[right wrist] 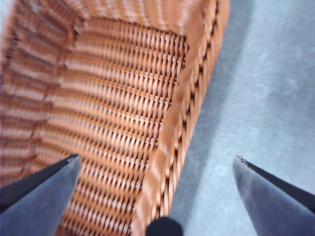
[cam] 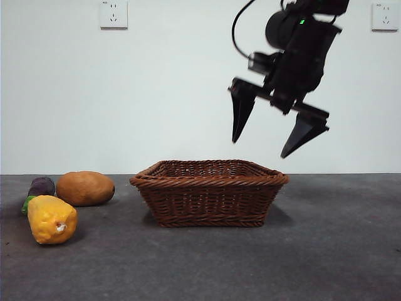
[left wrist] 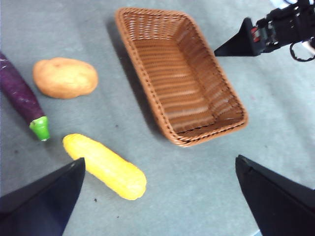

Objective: Help me put the vegetables on the table into the basket

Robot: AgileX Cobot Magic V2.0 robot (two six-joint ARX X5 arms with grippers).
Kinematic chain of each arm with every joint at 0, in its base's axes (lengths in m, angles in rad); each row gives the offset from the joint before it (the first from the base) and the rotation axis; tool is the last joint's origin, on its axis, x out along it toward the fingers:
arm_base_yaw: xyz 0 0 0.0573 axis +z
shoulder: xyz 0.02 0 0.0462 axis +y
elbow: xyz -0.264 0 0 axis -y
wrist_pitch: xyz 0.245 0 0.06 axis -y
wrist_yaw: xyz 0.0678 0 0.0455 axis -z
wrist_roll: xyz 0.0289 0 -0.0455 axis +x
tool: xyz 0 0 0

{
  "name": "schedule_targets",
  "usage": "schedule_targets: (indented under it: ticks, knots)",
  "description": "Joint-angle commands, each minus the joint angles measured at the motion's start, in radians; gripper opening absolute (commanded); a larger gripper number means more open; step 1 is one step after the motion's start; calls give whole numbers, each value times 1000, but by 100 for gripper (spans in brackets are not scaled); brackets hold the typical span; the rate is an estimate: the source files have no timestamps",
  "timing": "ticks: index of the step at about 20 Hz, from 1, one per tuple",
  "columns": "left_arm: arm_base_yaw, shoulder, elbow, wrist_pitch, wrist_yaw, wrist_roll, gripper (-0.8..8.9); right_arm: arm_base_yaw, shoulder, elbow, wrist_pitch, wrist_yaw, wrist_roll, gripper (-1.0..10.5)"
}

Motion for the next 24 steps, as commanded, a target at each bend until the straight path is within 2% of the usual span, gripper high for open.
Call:
schedule_targets:
  ticks: [1,2,6,9,11,13,14,17,20,24]
  knots:
    - [-2,13,3,2,-11,2,721,7,47,3,20,13,30,566]
    - [-2,20,3,3,-11,2,720,7,65,3,26,14,32,529]
    - [-2,50,3,3,-13,2,721,8,105,3,47,29,45,525]
    - [-2,64,3,3,-37,2,721,8,130,3,54,32,56,370]
    - [-2,68,3,3,-37,2,721,8,147,3,52,32,56,362]
    - [-2,68,3,3,-38,2,720,8,148,3,69,32,57,167]
    - [-2,69,3,3,-38,2,721,8,148,3,81,32,58,117]
    - [-2,70,3,3,-68,2,721,11,148,3,91,32,59,117]
    - [-2,80,3,2,-72,2,720,13,148,3,90,32,60,-12]
    - [-2,96,3,-23,-90,1,720,13,134,3,113,8,111,-12]
